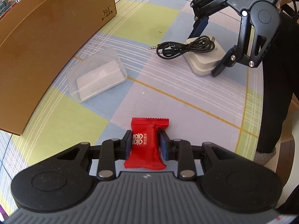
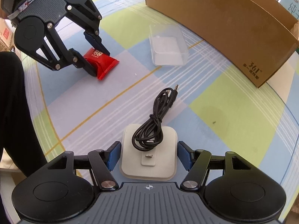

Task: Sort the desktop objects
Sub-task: 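Grasp the red candy packet with the left gripper, then grasp the white charger with the right gripper while the left holds the candy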

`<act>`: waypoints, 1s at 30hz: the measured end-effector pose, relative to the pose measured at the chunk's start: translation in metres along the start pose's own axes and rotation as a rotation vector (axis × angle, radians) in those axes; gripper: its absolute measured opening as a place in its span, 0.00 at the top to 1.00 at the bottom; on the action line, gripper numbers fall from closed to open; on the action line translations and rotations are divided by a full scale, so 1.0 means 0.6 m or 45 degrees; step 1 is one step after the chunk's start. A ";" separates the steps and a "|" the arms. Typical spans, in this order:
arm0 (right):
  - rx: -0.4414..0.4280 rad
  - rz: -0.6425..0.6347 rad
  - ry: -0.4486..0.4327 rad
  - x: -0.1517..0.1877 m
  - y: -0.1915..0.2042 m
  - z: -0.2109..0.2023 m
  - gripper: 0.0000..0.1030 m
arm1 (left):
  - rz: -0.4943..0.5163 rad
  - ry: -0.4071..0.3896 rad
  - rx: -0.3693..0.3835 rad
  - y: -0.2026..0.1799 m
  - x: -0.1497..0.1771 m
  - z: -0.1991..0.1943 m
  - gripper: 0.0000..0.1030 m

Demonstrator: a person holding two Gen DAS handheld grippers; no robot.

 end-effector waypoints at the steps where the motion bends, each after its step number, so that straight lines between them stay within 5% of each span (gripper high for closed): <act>1: -0.001 0.013 -0.008 -0.002 -0.002 0.003 0.39 | -0.003 0.000 -0.001 -0.001 0.001 -0.002 0.75; 14: 0.003 0.070 -0.103 -0.004 0.001 -0.044 0.38 | -0.012 0.000 0.006 -0.001 0.006 -0.007 0.75; 15: 0.004 0.067 -0.106 -0.005 0.003 -0.045 0.39 | -0.014 0.000 0.006 -0.001 0.006 -0.007 0.75; 17: -0.001 0.058 -0.106 -0.008 0.006 -0.046 0.58 | -0.018 0.000 0.006 -0.001 0.008 -0.009 0.75; 22: 0.005 0.053 -0.107 -0.011 0.008 -0.049 0.74 | -0.018 0.000 0.007 0.001 0.008 -0.008 0.75; 30: 0.000 0.074 -0.175 -0.014 0.008 -0.072 0.76 | -0.025 -0.006 0.009 0.006 0.009 -0.004 0.74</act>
Point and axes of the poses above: each gripper's, at about its wrist camera, not at the fingertips, and z roughly the way its jaws point, y to its left, x to its underside, the point moved 2 cm from there along z, roughly the way its jaws point, and after that the axes turned 8 degrees about y, right-handed, at the moved point
